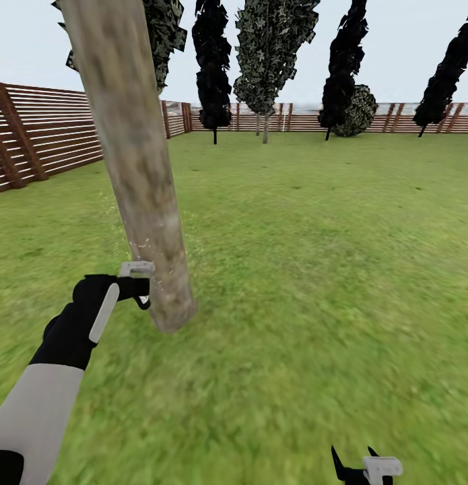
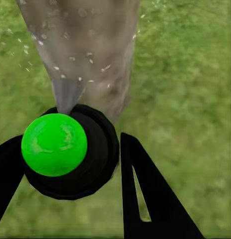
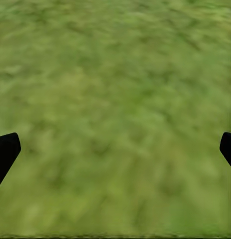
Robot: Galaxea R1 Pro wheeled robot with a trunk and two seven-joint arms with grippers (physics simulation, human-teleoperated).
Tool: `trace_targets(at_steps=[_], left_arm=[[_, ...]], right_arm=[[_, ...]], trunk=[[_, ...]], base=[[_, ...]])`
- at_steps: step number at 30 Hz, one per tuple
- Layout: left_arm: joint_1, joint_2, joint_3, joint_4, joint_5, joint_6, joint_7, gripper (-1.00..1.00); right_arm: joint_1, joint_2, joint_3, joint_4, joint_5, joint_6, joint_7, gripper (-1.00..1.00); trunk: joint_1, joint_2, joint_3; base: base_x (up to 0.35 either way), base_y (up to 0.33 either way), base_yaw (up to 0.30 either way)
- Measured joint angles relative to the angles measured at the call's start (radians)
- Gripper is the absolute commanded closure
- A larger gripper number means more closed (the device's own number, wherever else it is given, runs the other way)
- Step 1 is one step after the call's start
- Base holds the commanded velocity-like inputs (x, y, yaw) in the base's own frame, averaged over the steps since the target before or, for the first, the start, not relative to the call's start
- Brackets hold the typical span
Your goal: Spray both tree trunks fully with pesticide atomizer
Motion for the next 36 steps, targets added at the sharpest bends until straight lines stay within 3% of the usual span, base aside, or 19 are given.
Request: trace_targets(at_steps=[3, 6, 7, 12, 13, 14, 15, 19, 22, 24, 28, 36], left_arm=[[-0.001, -0.007, 0.0, -0.015, 0.006, 0.0, -0.001, 1.0], [-0.037, -0.047, 0.0, -0.037, 0.004, 0.035, 0.001, 1.0], [-0.043, -0.049, 0.0, -0.038, -0.002, 0.039, 0.001, 1.0], [-0.069, -0.012, 0.011, -0.039, -0.01, 0.049, 0.002, 1.0], [-0.08, -0.01, 0.01, -0.04, -0.003, 0.05, 0.002, 1.0], [-0.108, -0.025, 0.005, -0.042, 0.009, 0.05, 0.002, 1.0], [-0.115, -0.026, 0.005, -0.042, 0.001, 0.051, 0.002, 1.0], [-0.139, -0.005, 0.011, -0.041, -0.011, 0.053, 0.002, 1.0], [-0.14, -0.014, 0.007, -0.042, 0.005, 0.052, 0.002, 1.0], [-0.131, -0.022, 0.003, -0.042, 0.001, 0.052, 0.002, 1.0], [-0.116, 0.004, 0.012, -0.038, -0.008, 0.053, -0.001, 1.0], [0.036, 0.013, 0.01, -0.04, -0.007, 0.032, 0.0, 1.0]], right_arm=[[0.0, 0.0, 0.0, 0.0, 0.0, 0.0, 0.0, -1.0], [0.0, 0.0, 0.0, 0.0, 0.0, 0.0, 0.0, -1.0], [0.0, 0.0, 0.0, 0.0, 0.0, 0.0, 0.0, -1.0], [0.0, 0.0, 0.0, 0.0, 0.0, 0.0, 0.0, -1.0], [0.0, 0.0, 0.0, 0.0, 0.0, 0.0, 0.0, -1.0], [0.0, 0.0, 0.0, 0.0, 0.0, 0.0, 0.0, -1.0], [0.0, 0.0, 0.0, 0.0, 0.0, 0.0, 0.0, -1.0], [0.0, 0.0, 0.0, 0.0, 0.0, 0.0, 0.0, -1.0], [0.0, 0.0, 0.0, 0.0, 0.0, 0.0, 0.0, -1.0], [0.0, 0.0, 0.0, 0.0, 0.0, 0.0, 0.0, -1.0], [0.0, 0.0, 0.0, 0.0, 0.0, 0.0, 0.0, -1.0], [0.0, 0.0, 0.0, 0.0, 0.0, 0.0, 0.0, -1.0]], trunk=[[0.0, 0.0, 0.0], [0.0, 0.0, 0.0], [0.0, 0.0, 0.0], [0.0, 0.0, 0.0], [0.0, 0.0, 0.0], [0.0, 0.0, 0.0], [0.0, 0.0, 0.0], [0.0, 0.0, 0.0], [0.0, 0.0, 0.0], [0.0, 0.0, 0.0], [0.0, 0.0, 0.0], [0.0, 0.0, 0.0]], base=[[-0.037, 0.0, 0.0], [-0.003, 0.0, 0.0], [0.0, 0.0, 0.0], [0.0, 0.0, 0.0], [0.0, 0.0, 0.0], [0.0, 0.0, 0.0], [0.0, 0.0, 0.0], [0.0, 0.0, 0.0], [0.0, 0.0, 0.0], [0.0, 0.0, 0.0], [0.0, 0.0, 0.0], [0.0, 0.0, 0.0]])
